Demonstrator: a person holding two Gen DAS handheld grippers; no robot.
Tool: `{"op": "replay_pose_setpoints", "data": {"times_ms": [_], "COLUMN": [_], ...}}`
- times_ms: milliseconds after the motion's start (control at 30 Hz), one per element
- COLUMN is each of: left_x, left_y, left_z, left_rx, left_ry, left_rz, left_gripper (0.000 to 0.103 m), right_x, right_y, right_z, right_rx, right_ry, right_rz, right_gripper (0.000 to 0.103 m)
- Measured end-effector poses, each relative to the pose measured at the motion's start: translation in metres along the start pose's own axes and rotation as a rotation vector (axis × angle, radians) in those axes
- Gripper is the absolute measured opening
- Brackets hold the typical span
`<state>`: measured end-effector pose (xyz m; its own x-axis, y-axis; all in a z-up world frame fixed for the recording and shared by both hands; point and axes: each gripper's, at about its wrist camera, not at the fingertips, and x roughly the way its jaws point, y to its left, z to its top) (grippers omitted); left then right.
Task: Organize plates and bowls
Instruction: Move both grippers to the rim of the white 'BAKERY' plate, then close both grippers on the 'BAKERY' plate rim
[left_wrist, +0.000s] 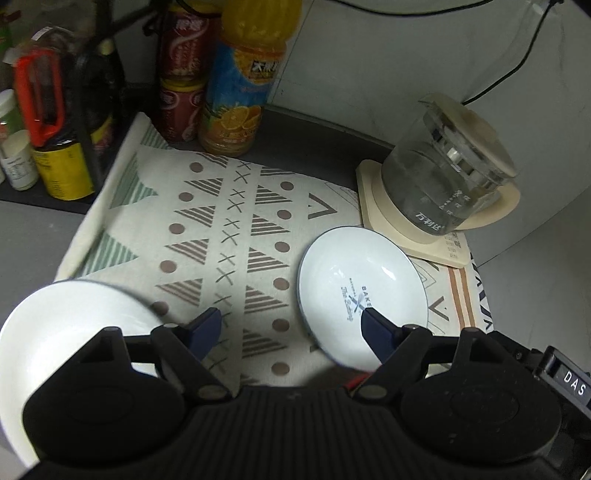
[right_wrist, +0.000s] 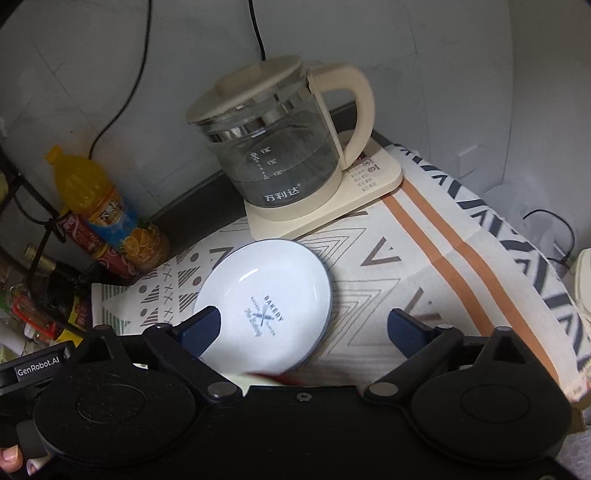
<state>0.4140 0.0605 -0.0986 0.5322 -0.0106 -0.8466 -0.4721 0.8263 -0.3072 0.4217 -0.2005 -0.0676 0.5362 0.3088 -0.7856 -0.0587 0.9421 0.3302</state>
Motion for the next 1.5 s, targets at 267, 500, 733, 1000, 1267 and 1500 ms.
{"op": "replay_pose_setpoints", "data": {"times_ms": [267, 500, 733, 1000, 1267, 1500], "left_x": [0.051, 0.086, 0.114, 0.133, 0.139, 0.130], "left_y": [0.001, -0.001, 0.002, 0.006, 0.010, 0.009], "left_z": [0.025, 0.033, 0.037, 0.040, 0.041, 0.046], "left_rx": [-0.053, -0.092, -0.112, -0.144, -0.169, -0.154], "left_ry": [0.072, 0.128, 0.182, 0.231, 0.242, 0.225], "left_rz": [-0.001, -0.003, -0.009, -0.034, -0.067, -0.081], "left_gripper": [0.061, 0.041, 0.022, 0.010, 0.011, 0.009], "right_x": [0.048, 0.086, 0.116, 0.143, 0.154, 0.148], "right_y": [-0.017, -0.028, -0.034, -0.043, -0.047, -0.047], "right_z": [0.025, 0.037, 0.039, 0.036, 0.032, 0.032], "right_rx": [0.002, 0.009, 0.010, 0.066, 0.068, 0.059], "right_ry": [0.107, 0.181, 0.244, 0.323, 0.338, 0.324], "right_rz": [0.038, 0.058, 0.082, 0.145, 0.175, 0.184], "right_gripper": [0.074, 0.064, 0.048, 0.025, 0.016, 0.010]}}
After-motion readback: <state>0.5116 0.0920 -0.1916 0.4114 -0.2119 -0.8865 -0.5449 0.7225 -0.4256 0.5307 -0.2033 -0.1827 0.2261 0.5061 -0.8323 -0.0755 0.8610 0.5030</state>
